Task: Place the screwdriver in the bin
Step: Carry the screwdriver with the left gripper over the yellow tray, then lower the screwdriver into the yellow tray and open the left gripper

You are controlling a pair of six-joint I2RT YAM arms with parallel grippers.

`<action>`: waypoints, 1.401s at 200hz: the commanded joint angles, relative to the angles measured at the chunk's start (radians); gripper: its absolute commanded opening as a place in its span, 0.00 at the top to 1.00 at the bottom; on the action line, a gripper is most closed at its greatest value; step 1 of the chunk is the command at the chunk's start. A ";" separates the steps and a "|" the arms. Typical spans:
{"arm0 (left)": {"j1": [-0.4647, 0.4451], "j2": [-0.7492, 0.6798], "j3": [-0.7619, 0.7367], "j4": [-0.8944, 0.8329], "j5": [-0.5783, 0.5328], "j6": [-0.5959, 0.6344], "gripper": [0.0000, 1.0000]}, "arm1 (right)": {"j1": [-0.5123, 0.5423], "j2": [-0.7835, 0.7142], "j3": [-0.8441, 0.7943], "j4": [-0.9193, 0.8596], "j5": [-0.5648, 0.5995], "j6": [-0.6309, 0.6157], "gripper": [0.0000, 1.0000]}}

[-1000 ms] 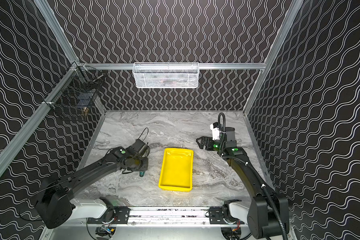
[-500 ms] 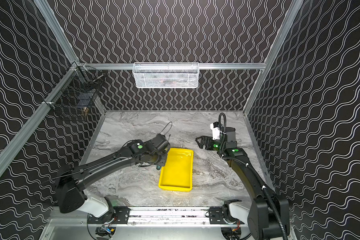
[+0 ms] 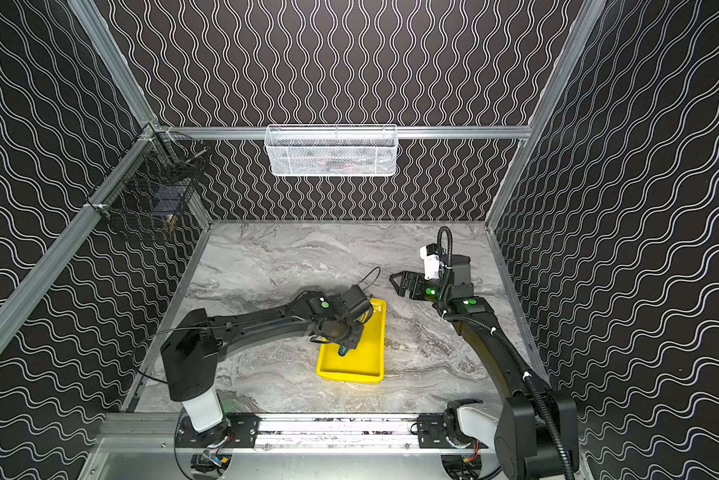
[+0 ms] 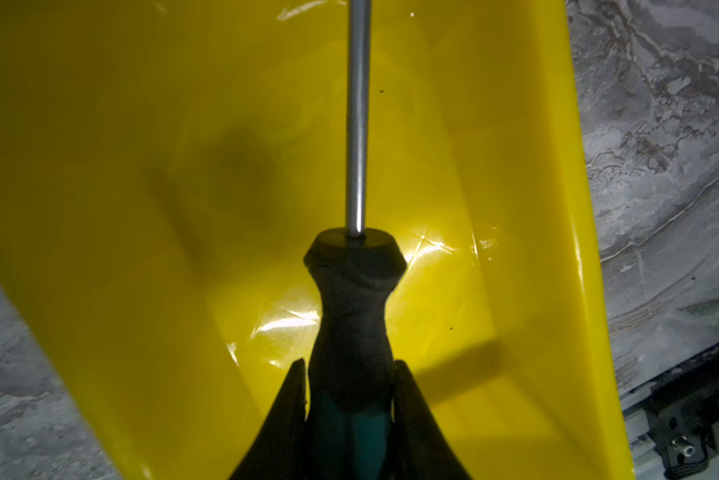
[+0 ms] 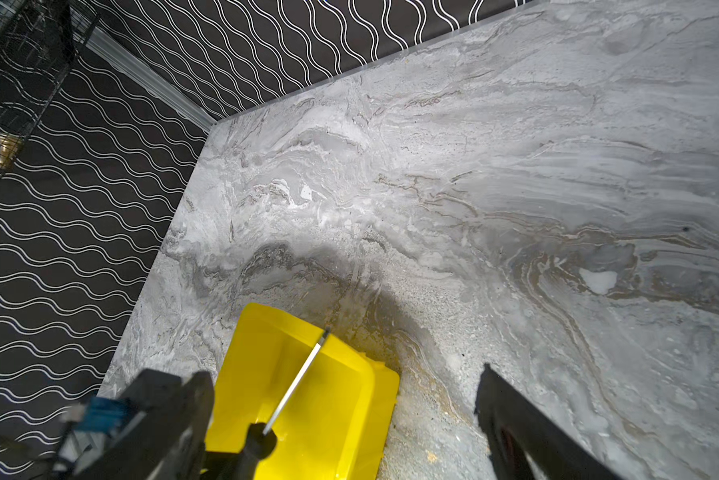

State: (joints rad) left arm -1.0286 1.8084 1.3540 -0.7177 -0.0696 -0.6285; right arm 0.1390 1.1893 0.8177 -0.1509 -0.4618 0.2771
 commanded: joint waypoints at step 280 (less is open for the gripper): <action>-0.039 -0.019 -0.023 -0.102 -0.009 -0.015 0.76 | 0.001 -0.031 0.010 -0.002 0.021 -0.004 0.01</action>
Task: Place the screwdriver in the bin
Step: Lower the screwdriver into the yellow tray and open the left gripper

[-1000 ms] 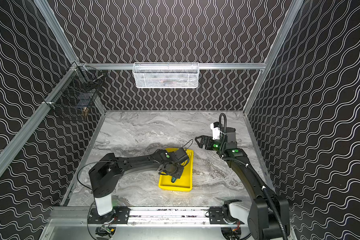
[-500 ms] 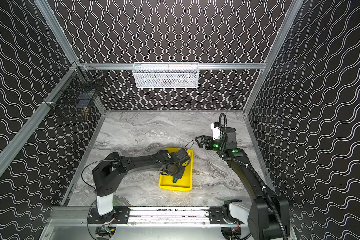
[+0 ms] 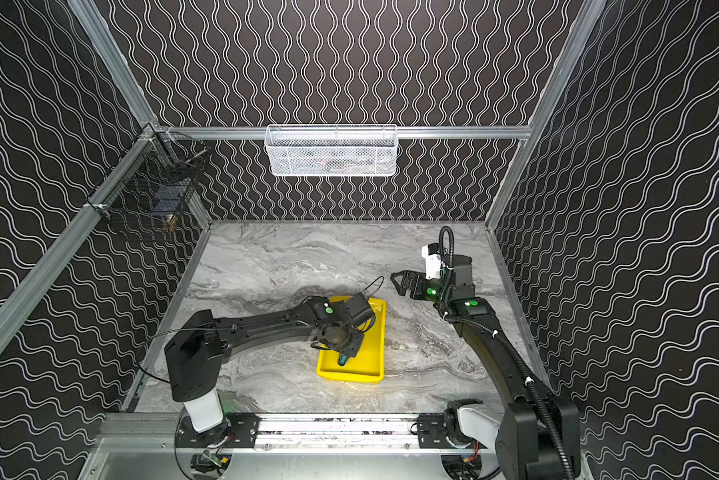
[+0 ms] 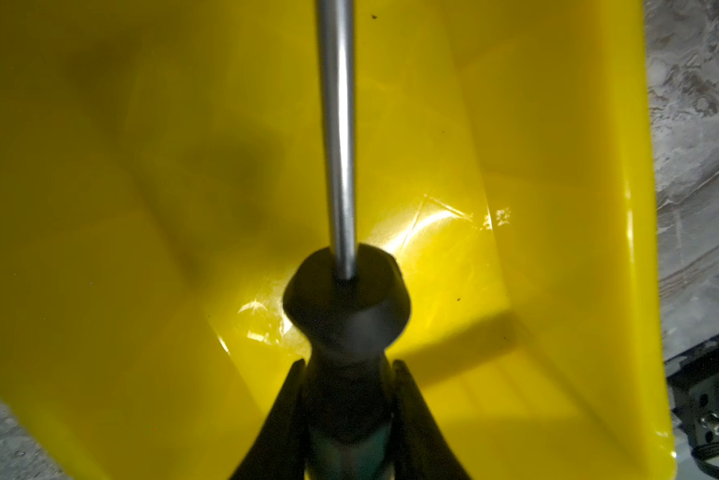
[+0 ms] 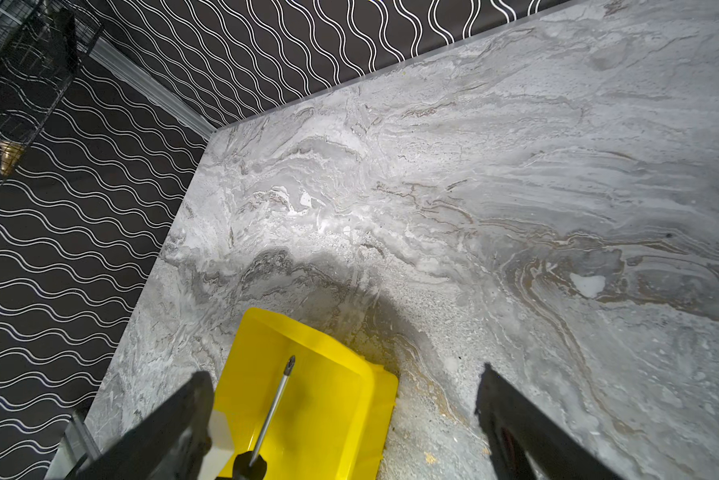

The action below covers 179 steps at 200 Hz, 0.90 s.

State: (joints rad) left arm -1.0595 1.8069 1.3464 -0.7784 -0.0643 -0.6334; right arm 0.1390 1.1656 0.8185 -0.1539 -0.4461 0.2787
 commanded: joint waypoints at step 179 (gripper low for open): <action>-0.038 -0.050 -0.043 0.021 -0.061 -0.003 0.42 | 0.001 -0.032 0.034 -0.064 0.067 -0.038 0.01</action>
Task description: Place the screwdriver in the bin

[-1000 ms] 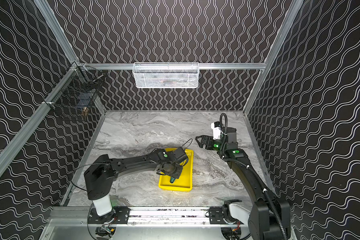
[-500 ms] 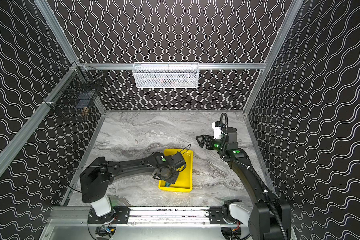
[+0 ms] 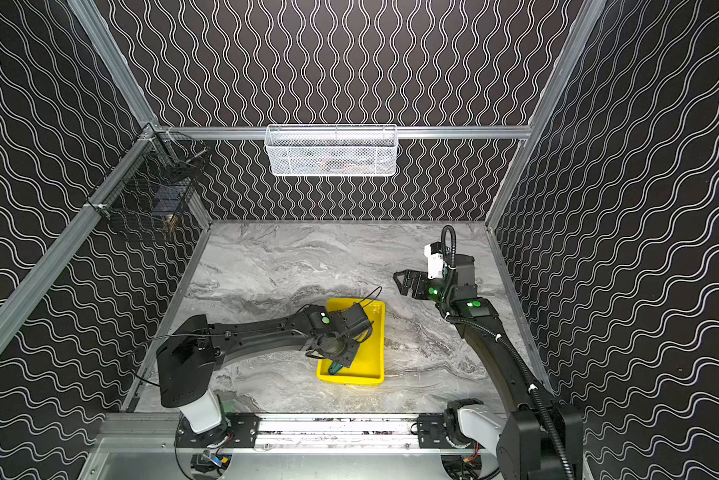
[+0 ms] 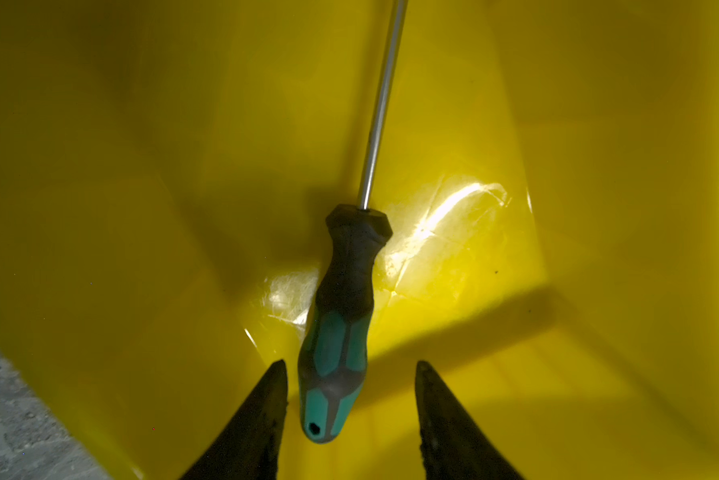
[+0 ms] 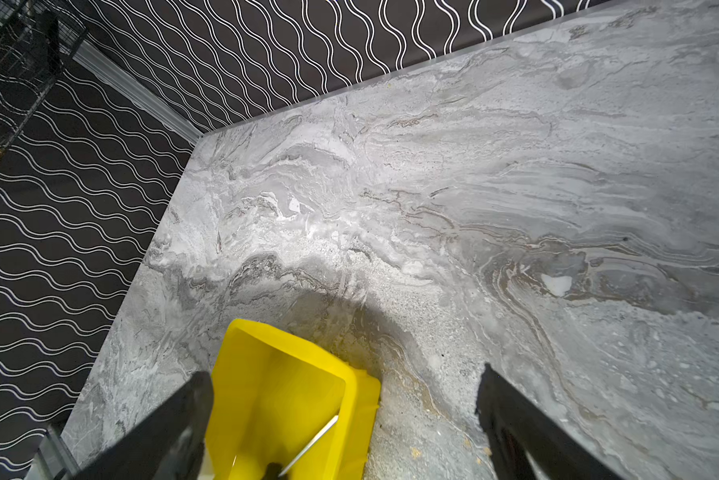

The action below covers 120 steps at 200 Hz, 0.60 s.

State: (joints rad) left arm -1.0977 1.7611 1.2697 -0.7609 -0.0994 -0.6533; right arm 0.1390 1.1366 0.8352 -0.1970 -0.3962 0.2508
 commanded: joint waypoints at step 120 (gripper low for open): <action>0.300 -0.291 0.039 0.165 0.036 0.278 0.01 | -0.002 -0.094 0.051 -0.061 0.139 -0.019 0.01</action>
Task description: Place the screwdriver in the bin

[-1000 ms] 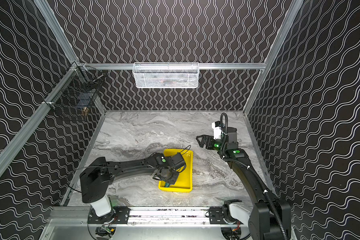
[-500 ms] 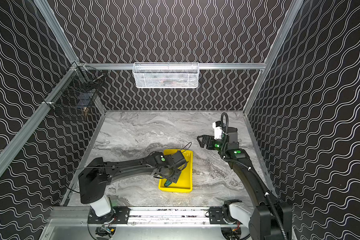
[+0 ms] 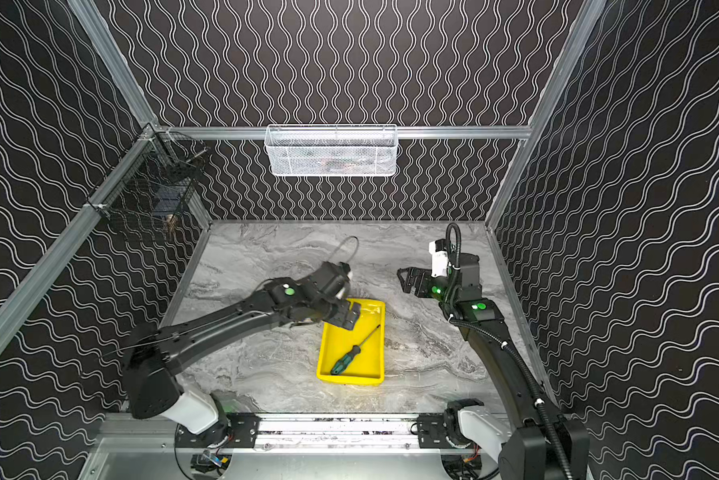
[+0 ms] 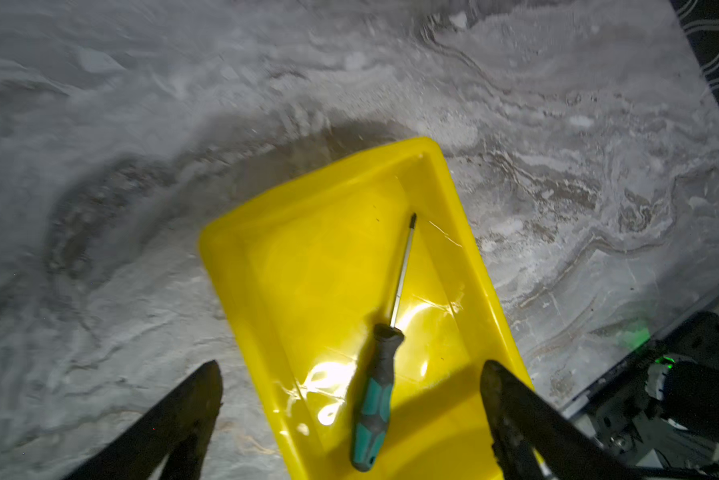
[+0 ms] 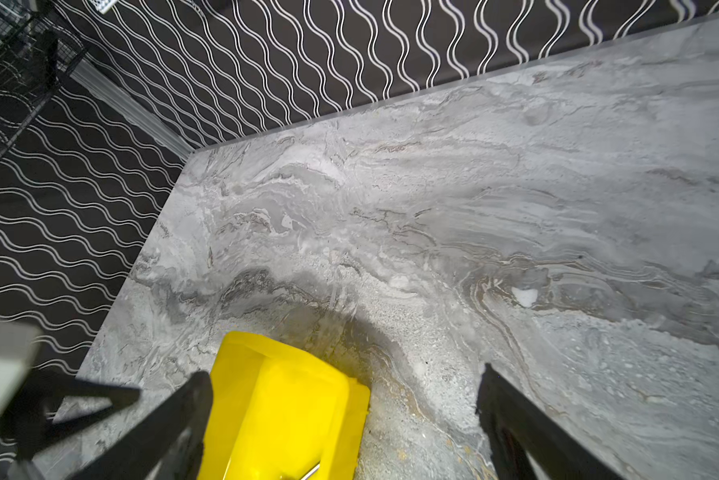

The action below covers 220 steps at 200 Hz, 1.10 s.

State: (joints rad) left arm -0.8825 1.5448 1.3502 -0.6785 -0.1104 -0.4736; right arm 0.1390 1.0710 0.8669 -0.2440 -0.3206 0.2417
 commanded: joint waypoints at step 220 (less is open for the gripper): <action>0.811 -0.363 -0.670 0.853 0.090 0.329 0.01 | -0.039 -0.202 -0.227 0.428 0.516 -0.209 0.00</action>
State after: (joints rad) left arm -0.1516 1.1713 0.7570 -0.0254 -0.1802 -0.1272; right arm 0.0982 0.8993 0.7792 -0.0727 0.1699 0.1459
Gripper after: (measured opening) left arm 0.986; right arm 0.995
